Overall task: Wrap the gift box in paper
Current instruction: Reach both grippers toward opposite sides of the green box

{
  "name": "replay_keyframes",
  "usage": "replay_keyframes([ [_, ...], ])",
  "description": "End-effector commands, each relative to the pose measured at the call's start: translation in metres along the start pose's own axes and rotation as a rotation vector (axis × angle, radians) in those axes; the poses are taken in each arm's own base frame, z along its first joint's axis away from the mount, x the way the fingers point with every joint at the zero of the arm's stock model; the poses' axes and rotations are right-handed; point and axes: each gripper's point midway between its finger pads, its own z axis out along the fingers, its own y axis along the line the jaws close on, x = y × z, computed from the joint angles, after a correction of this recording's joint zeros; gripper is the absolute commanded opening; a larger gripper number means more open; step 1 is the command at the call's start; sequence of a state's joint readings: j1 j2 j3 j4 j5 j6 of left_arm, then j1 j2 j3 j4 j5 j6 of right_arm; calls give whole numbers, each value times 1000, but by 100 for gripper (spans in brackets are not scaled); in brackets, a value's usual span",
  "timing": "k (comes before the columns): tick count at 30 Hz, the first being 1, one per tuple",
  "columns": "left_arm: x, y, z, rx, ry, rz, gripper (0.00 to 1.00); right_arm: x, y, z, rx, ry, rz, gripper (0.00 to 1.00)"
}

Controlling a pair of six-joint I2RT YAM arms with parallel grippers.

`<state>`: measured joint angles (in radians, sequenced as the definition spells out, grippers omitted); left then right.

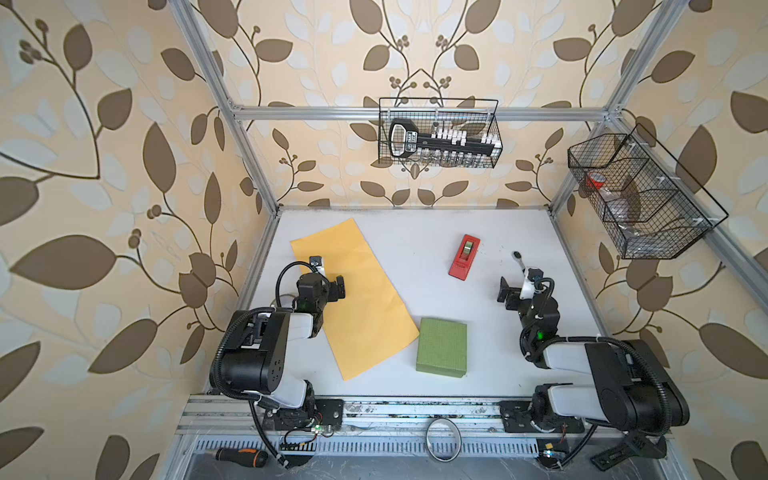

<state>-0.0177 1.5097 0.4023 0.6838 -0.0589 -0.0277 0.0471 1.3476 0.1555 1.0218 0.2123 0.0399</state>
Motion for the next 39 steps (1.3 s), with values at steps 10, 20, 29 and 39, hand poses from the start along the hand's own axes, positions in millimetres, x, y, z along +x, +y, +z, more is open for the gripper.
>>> replay_keyframes([
  [10,-10,1,-3,4,-44,3,99,-10,1,2,-8,-32,-11,100],
  [20,-11,2,-3,2,-44,2,99,-10,1,2,-7,-32,-11,100],
  [29,-11,1,-3,4,-45,3,99,-10,1,2,-7,-33,-11,100],
  [39,-16,3,-8,-7,-66,0,99,-18,-10,-5,96,-54,-4,100],
])
